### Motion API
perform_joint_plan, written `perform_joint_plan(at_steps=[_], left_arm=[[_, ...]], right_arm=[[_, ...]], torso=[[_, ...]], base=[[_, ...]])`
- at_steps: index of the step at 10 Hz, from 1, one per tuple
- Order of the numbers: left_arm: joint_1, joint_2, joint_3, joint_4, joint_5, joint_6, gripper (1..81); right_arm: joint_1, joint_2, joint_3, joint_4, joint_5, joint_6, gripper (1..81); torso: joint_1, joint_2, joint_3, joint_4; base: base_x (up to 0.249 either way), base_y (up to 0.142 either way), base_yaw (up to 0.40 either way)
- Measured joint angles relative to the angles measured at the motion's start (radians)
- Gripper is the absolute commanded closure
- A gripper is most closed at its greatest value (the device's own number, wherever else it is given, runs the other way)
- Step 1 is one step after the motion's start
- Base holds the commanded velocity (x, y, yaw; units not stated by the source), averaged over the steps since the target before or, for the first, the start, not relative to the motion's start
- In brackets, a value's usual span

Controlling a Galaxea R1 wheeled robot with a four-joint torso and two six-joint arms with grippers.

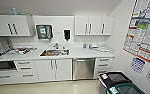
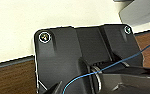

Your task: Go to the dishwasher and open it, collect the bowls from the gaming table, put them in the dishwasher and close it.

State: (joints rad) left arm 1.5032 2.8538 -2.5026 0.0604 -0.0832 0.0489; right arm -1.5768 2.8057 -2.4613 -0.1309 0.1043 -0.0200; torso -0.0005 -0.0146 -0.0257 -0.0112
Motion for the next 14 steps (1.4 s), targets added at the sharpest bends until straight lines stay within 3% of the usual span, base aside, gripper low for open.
perform_joint_plan(at_steps=[14], left_arm=[[-0.006, 0.003, 0.001, 0.000, 0.000, 0.000, 1.0]], right_arm=[[0.006, -0.002, -0.004, 0.000, 0.001, 0.001, 1.0]], torso=[[0.000, 0.000, 0.000, 0.000]], base=[[0.086, 0.000, 0.000]])
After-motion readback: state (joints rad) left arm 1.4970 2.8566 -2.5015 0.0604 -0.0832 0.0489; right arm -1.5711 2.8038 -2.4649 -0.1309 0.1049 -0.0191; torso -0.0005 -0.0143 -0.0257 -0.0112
